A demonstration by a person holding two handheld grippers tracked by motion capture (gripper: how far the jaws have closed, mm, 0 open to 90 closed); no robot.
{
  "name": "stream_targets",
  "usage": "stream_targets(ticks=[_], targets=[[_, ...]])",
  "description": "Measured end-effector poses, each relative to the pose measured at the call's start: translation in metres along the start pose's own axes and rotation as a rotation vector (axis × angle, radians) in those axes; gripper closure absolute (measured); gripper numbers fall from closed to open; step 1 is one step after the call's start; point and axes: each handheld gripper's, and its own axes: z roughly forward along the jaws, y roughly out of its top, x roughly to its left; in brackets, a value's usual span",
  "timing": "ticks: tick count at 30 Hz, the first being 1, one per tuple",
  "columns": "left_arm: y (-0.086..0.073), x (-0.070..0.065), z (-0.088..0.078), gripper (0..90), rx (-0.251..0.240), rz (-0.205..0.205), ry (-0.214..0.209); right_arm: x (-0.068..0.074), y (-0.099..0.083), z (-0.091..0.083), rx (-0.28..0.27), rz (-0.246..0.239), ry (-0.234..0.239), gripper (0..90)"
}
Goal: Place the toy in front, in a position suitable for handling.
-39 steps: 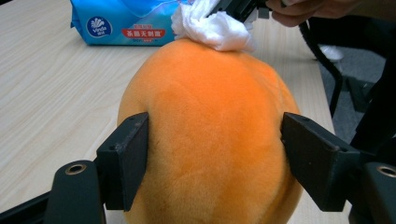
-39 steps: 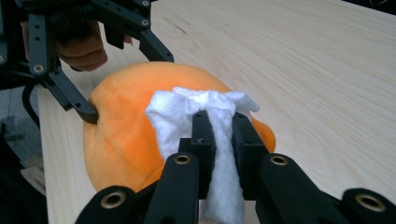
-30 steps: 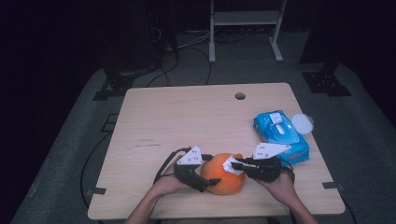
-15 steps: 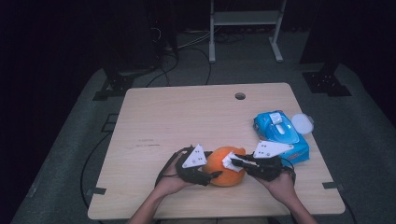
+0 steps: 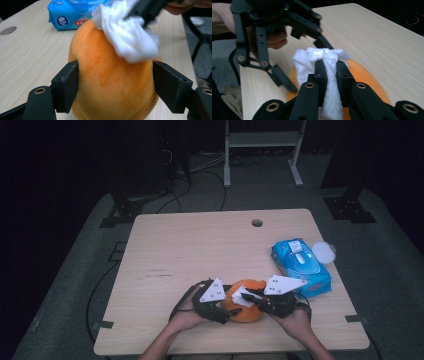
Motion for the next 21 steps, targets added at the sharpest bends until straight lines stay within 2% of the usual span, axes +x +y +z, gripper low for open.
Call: stream_targets(ticks=[2, 5, 7, 9, 10, 11, 12, 15, 18, 19, 21], targets=[[-0.002, 0.002, -0.001, 25.5, 0.004, -0.014, -0.007, -0.008, -0.004, -0.005, -0.005, 0.018, -0.023, 80.9], [-0.003, 0.006, -0.003, 22.4, -0.014, -0.043, -0.041, -0.022, -0.013, -0.013, -0.002, 0.071, -0.046, 80.9], [-0.004, 0.012, -0.004, 18.0, -0.039, -0.103, -0.064, -0.025, -0.017, -0.015, 0.001, 0.087, -0.043, 81.0], [-0.007, 0.020, -0.002, 10.7, -0.025, -0.201, -0.101, -0.025, -0.018, -0.016, 0.000, 0.084, -0.037, 80.9], [-0.010, 0.024, -0.001, 10.1, -0.018, -0.243, -0.113, -0.025, -0.018, -0.016, -0.001, 0.085, -0.030, 80.9], [-0.013, 0.026, 0.001, 11.0, -0.015, -0.267, -0.116, -0.024, -0.018, -0.016, -0.001, 0.087, -0.028, 80.9], [-0.015, 0.026, 0.003, 14.0, -0.018, -0.271, -0.123, -0.024, -0.018, -0.015, -0.002, 0.090, -0.027, 80.9], [-0.012, 0.022, 0.001, 28.3, -0.025, -0.220, -0.089, -0.016, -0.010, -0.012, -0.001, 0.069, -0.034, 81.0], [-0.005, 0.017, 0.000, 34.3, -0.030, -0.156, -0.065, -0.005, -0.002, -0.007, -0.018, 0.045, 0.006, 81.0], [-0.003, 0.014, -0.002, 35.0, -0.028, -0.119, -0.054, -0.002, 0.001, -0.005, -0.019, 0.035, 0.007, 81.0], [-0.001, 0.011, -0.006, 37.0, -0.031, -0.086, -0.037, -0.004, 0.001, -0.006, -0.023, 0.036, -0.001, 81.1]])
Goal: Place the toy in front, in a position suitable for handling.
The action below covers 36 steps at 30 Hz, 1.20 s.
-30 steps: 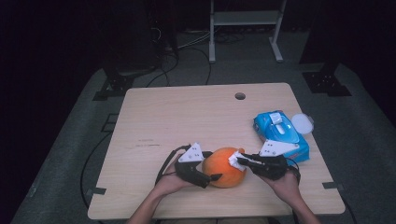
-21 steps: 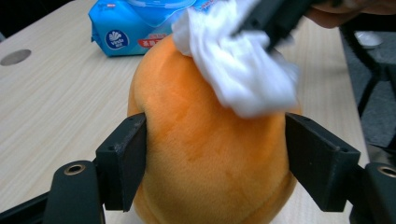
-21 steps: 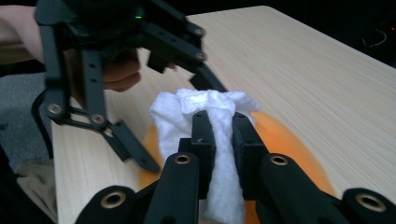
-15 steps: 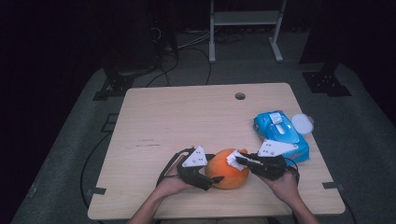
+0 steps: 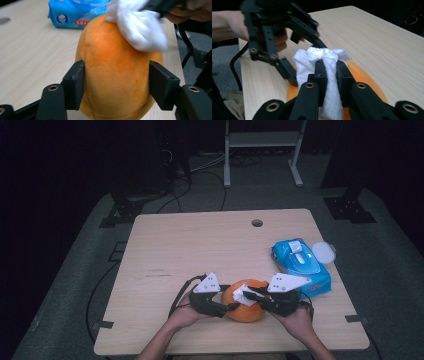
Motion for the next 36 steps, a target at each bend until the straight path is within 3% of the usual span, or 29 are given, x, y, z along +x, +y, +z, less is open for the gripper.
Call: stream_targets(ticks=[2, 4, 9, 12, 14, 16, 19, 21, 23, 26, 29, 31, 32, 34, 36], targets=[[0.001, -0.001, -0.004, 37.3, 0.009, 0.034, 0.013, -0.008, -0.003, -0.005, -0.005, 0.026, -0.018, 81.1], [-0.001, 0.000, -0.006, 36.2, 0.013, 0.038, -0.005, -0.015, -0.008, -0.010, -0.006, 0.044, -0.041, 81.1], [-0.009, 0.008, 0.001, 15.2, -0.015, -0.049, -0.029, -0.021, -0.019, -0.012, 0.013, 0.068, -0.042, 81.1], [-0.014, 0.012, 0.006, 14.7, -0.010, -0.105, -0.056, -0.019, -0.017, -0.012, 0.019, 0.061, -0.047, 81.1], [-0.015, 0.008, 0.007, 22.3, -0.018, -0.082, -0.040, -0.014, -0.013, -0.010, 0.027, 0.037, -0.060, 81.1], [-0.011, 0.003, 0.007, 26.9, -0.004, -0.029, -0.018, -0.004, -0.006, -0.005, 0.029, 0.007, -0.045, 81.1], [-0.005, -0.010, 0.007, 28.4, 0.023, 0.089, -0.010, 0.007, 0.001, 0.002, 0.022, -0.030, -0.006, 81.1], [-0.005, -0.010, 0.005, 28.1, 0.020, 0.100, -0.016, 0.008, 0.003, 0.001, 0.024, -0.043, -0.008, 81.1], [-0.007, -0.007, 0.004, 25.7, 0.011, 0.073, -0.035, 0.001, 0.001, -0.004, 0.023, -0.029, -0.029, 81.1], [-0.011, 0.003, 0.005, 15.8, -0.025, -0.037, -0.089, -0.010, -0.008, -0.012, 0.024, -0.002, -0.054, 81.1], [-0.011, 0.008, 0.012, 5.1, 0.016, -0.110, -0.114, -0.010, -0.012, -0.015, 0.020, 0.000, -0.038, 81.1], [-0.012, 0.008, 0.017, 7.2, 0.028, -0.135, -0.141, -0.007, -0.011, -0.013, 0.026, -0.012, -0.033, 81.1], [-0.012, 0.006, 0.017, 11.7, 0.020, -0.134, -0.127, -0.006, -0.010, -0.012, 0.029, -0.017, -0.032, 81.1], [-0.009, 0.002, 0.013, 22.8, 0.010, -0.089, -0.081, -0.002, -0.007, -0.010, 0.022, -0.026, -0.037, 81.1], [-0.002, -0.006, 0.010, 27.5, -0.001, 0.010, 0.002, 0.004, -0.001, -0.008, 0.000, -0.024, -0.002, 81.0]])
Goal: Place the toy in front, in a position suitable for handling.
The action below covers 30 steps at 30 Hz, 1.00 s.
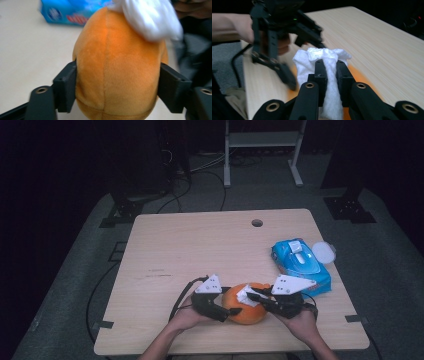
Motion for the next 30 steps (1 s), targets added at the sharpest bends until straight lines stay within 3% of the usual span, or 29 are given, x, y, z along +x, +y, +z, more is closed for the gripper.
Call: stream_targets(ticks=[2, 4, 6, 8, 11, 13, 14, 15, 18, 19, 21, 24, 26, 28, 29, 30], targets=[[0.007, -0.008, 0.000, 29.2, 0.028, 0.109, 0.067, 0.010, 0.005, 0.005, 0.003, -0.043, 0.010, 81.0], [0.006, -0.011, -0.001, 29.6, 0.045, 0.144, 0.077, 0.016, 0.007, 0.009, 0.017, -0.077, 0.003, 81.1], [0.002, -0.010, -0.002, 29.6, 0.056, 0.161, 0.076, 0.009, 0.004, 0.006, 0.010, -0.057, -0.003, 81.1], [-0.001, -0.008, -0.003, 28.0, 0.043, 0.139, 0.057, -0.003, -0.001, 0.000, 0.009, -0.026, -0.041, 81.0], [0.000, -0.004, 0.001, 16.6, 0.005, 0.048, 0.013, -0.016, -0.010, -0.007, 0.008, 0.020, -0.067, 81.1], [0.002, -0.003, 0.004, 12.3, 0.008, -0.010, 0.022, -0.015, -0.010, -0.007, 0.009, 0.028, -0.061, 81.1], [0.003, -0.004, 0.005, 12.4, 0.009, -0.009, 0.034, -0.011, -0.008, -0.005, 0.010, 0.020, -0.057, 81.0], [0.003, -0.007, 0.006, 15.3, -0.002, 0.011, 0.045, -0.007, -0.005, -0.002, 0.010, 0.001, -0.048, 81.0], [0.003, -0.019, 0.008, 23.3, 0.033, 0.149, 0.064, 0.009, 0.000, 0.010, 0.011, -0.032, 0.021, 81.0], [0.003, -0.021, 0.007, 23.8, 0.042, 0.162, 0.069, 0.013, 0.002, 0.014, 0.022, -0.054, 0.024, 81.0], [0.001, -0.019, 0.005, 25.5, 0.032, 0.139, 0.057, 0.013, 0.002, 0.014, 0.027, -0.065, 0.018, 81.1], [-0.001, -0.012, 0.002, 25.2, 0.012, 0.093, 0.037, -0.002, -0.002, 0.004, 0.016, -0.021, -0.034, 81.0], [0.000, -0.009, 0.005, 17.5, -0.007, 0.035, 0.009, -0.020, -0.010, -0.006, 0.017, 0.027, -0.064, 81.0], [0.003, -0.009, 0.007, 13.2, -0.033, -0.031, -0.015, -0.026, -0.015, -0.010, 0.016, 0.059, -0.067, 81.0], [0.004, -0.010, 0.009, 12.3, -0.025, -0.035, -0.005, -0.026, -0.016, -0.011, 0.016, 0.062, -0.070, 81.0], [0.006, -0.012, 0.011, 12.8, -0.003, -0.006, 0.020, -0.024, -0.016, -0.011, 0.020, 0.055, -0.070, 81.1]])
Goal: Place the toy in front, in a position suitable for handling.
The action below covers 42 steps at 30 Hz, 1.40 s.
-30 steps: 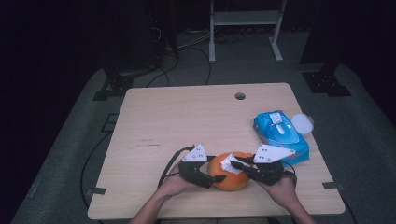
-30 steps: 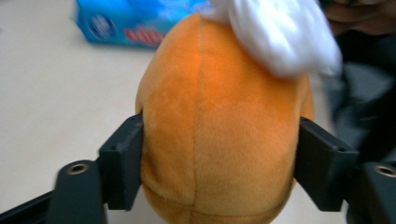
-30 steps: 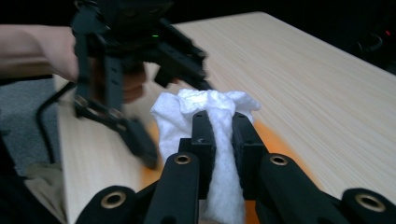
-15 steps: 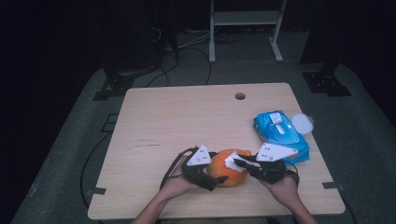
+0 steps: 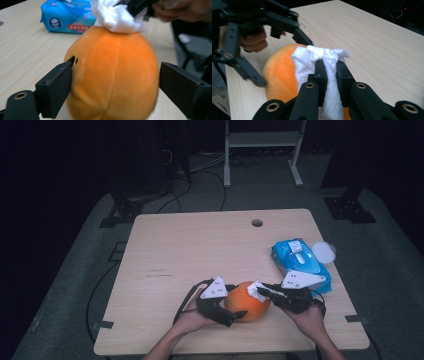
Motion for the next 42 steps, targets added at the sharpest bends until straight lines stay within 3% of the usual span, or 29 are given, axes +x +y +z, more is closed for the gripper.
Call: stream_targets(ticks=[3, 6, 7, 8, 14, 16, 17, 19, 21, 24, 27, 30, 31, 32, 35, 39, 42], targets=[[-0.001, -0.006, 0.001, 19.8, 0.002, 0.044, 0.015, 0.015, 0.007, 0.007, 0.002, -0.048, 0.025, 81.0], [-0.003, -0.017, 0.002, 23.6, 0.024, 0.158, 0.040, 0.029, 0.012, 0.018, 0.003, -0.054, 0.103, 80.9], [-0.004, -0.020, 0.002, 23.9, 0.034, 0.191, 0.053, 0.032, 0.013, 0.021, 0.012, -0.070, 0.105, 81.0], [-0.005, -0.020, 0.001, 24.0, 0.033, 0.196, 0.056, 0.033, 0.014, 0.022, 0.022, -0.085, 0.099, 81.0], [-0.002, -0.016, 0.003, 16.5, 0.015, 0.143, 0.034, 0.011, 0.008, 0.010, 0.025, -0.021, 0.032, 81.0], [0.000, -0.019, 0.009, 8.6, 0.037, 0.144, 0.059, 0.016, 0.009, 0.012, 0.026, -0.025, 0.036, 81.1], [0.000, -0.019, 0.010, 8.1, 0.042, 0.158, 0.064, 0.021, 0.011, 0.015, 0.026, -0.029, 0.061, 81.1], [-0.003, -0.017, 0.008, 11.4, 0.036, 0.162, 0.061, 0.029, 0.014, 0.020, 0.030, -0.051, 0.091, 81.0], [-0.006, -0.013, 0.002, 18.0, 0.030, 0.156, 0.043, 0.031, 0.016, 0.022, 0.040, -0.074, 0.089, 81.1], [-0.013, -0.003, -0.007, 22.6, 0.041, 0.125, 0.020, 0.018, 0.012, 0.014, 0.035, -0.041, 0.057, 81.1], [-0.017, 0.005, -0.011, 19.6, 0.035, 0.081, -0.015, 0.001, 0.002, 0.004, 0.041, 0.004, -0.003, 81.1], [-0.008, 0.005, -0.007, 7.7, 0.022, 0.014, -0.027, 0.003, 0.001, 0.006, 0.041, 0.006, -0.009, 81.1], [-0.006, 0.004, -0.005, 7.3, 0.025, 0.018, -0.026, 0.008, 0.003, 0.009, 0.035, -0.010, 0.001, 81.1], [-0.005, 0.003, -0.003, 7.7, 0.047, 0.039, -0.030, 0.011, 0.005, 0.011, 0.031, -0.012, 0.013, 81.1], [-0.010, 0.004, -0.007, 18.2, 0.042, 0.059, -0.032, 0.019, 0.009, 0.016, 0.027, -0.037, 0.045, 81.1], [-0.018, 0.016, -0.016, 22.4, 0.047, 0.018, -0.045, 0.009, 0.005, 0.010, 0.019, -0.019, 0.033, 81.1], [-0.024, 0.024, -0.020, 23.2, 0.030, -0.013, -0.032, -0.003, -0.003, 0.004, 0.025, 0.030, 0.017, 81.1]])
